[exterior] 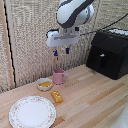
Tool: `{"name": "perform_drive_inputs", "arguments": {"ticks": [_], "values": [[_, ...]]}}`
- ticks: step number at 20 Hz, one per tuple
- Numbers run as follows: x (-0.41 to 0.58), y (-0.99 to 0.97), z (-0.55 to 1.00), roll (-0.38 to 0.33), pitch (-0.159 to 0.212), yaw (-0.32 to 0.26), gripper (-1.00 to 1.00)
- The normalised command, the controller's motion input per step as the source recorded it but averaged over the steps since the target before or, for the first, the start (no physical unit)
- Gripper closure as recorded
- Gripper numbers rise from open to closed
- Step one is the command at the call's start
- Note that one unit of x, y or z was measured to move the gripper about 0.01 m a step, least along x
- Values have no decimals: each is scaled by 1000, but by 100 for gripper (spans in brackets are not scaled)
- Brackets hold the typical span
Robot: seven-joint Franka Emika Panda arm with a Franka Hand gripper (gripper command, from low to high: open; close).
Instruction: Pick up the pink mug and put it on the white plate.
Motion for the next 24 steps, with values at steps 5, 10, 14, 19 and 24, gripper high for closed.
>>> {"name": "perform_drive_inputs", "arguments": {"ticks": [5, 10, 14, 19, 24], "values": [[315, -335, -99, 15, 112, -127, -100], [314, -533, -77, 52, 82, -76, -100], [291, -579, -74, 64, 89, -29, -100], [448, -453, -108, 54, 63, 0, -100], [405, -237, -169, 15, 15, 14, -100]]}}
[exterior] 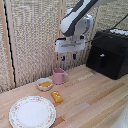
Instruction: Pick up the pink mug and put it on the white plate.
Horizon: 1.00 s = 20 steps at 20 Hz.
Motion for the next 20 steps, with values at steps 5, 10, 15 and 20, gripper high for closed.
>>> {"name": "perform_drive_inputs", "arguments": {"ticks": [5, 10, 15, 20], "values": [[232, -61, -200, -2, 0, 33, -100], [150, 0, -251, -36, 0, 34, -100], [151, 3, -329, -75, -4, 49, -100], [175, 25, -325, -93, -36, 89, -100]]}}
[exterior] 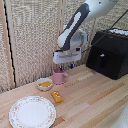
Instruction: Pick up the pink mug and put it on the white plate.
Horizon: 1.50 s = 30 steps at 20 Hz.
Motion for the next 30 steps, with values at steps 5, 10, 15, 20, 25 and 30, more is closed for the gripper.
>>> {"name": "perform_drive_inputs", "arguments": {"ticks": [5, 10, 15, 20, 25, 30], "values": [[253, 133, -217, -93, -14, 106, -100], [202, 86, -144, -51, 15, 66, 100], [1, 32, -34, -23, 17, 0, 100], [0, 0, 0, -5, -22, 0, 100], [-15, 0, 109, 0, -77, -6, 100], [-41, 0, 663, 5, -50, -23, 100]]}}
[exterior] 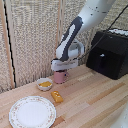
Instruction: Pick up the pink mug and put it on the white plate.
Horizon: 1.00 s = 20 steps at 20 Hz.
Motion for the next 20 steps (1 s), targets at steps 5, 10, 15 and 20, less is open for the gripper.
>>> {"name": "perform_drive_inputs", "arguments": {"ticks": [5, 10, 15, 20], "values": [[0, 20, 973, 11, -6, -45, 100], [-38, 298, 964, 65, 0, -39, 100], [-112, 480, 827, 104, 4, -7, 100], [-202, 631, 602, 113, 17, 0, 100]]}}
